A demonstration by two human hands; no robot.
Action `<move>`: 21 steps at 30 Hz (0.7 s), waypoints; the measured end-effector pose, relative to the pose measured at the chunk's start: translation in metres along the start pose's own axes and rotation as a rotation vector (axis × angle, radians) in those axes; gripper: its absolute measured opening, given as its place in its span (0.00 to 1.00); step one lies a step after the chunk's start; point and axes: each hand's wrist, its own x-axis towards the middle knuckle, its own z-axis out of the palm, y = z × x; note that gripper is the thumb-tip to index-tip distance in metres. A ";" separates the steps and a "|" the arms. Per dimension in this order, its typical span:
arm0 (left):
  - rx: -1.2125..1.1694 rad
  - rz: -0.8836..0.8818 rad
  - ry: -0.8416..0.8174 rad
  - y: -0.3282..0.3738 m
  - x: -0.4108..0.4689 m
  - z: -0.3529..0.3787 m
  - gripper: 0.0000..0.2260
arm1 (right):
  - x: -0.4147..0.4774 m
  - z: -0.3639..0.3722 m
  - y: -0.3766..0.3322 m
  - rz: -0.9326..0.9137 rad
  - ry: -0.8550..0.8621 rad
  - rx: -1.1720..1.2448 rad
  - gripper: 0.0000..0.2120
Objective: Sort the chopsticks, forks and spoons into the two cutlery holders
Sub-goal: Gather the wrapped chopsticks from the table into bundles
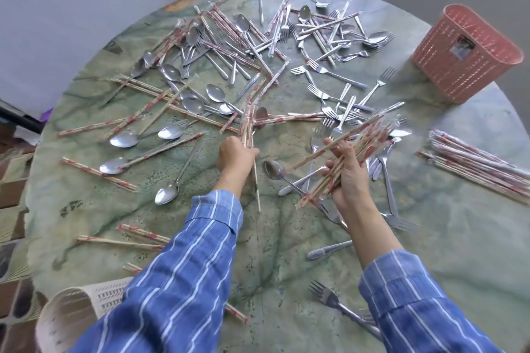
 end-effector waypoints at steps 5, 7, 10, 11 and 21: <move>-0.136 -0.064 -0.139 -0.008 0.002 -0.007 0.15 | 0.000 -0.002 -0.004 0.035 -0.050 0.020 0.08; -0.234 -0.092 -0.235 -0.011 -0.001 -0.012 0.14 | -0.001 -0.003 -0.003 0.059 -0.050 0.004 0.10; -0.280 -0.141 -0.377 -0.013 -0.009 -0.023 0.11 | -0.004 -0.002 -0.001 0.119 -0.054 -0.038 0.07; -0.281 -0.151 -0.412 -0.015 -0.011 -0.026 0.11 | -0.006 -0.001 0.001 0.134 -0.062 -0.057 0.06; -0.409 -0.299 -0.653 -0.034 -0.033 -0.034 0.12 | -0.036 0.013 0.027 0.319 -0.210 -0.259 0.03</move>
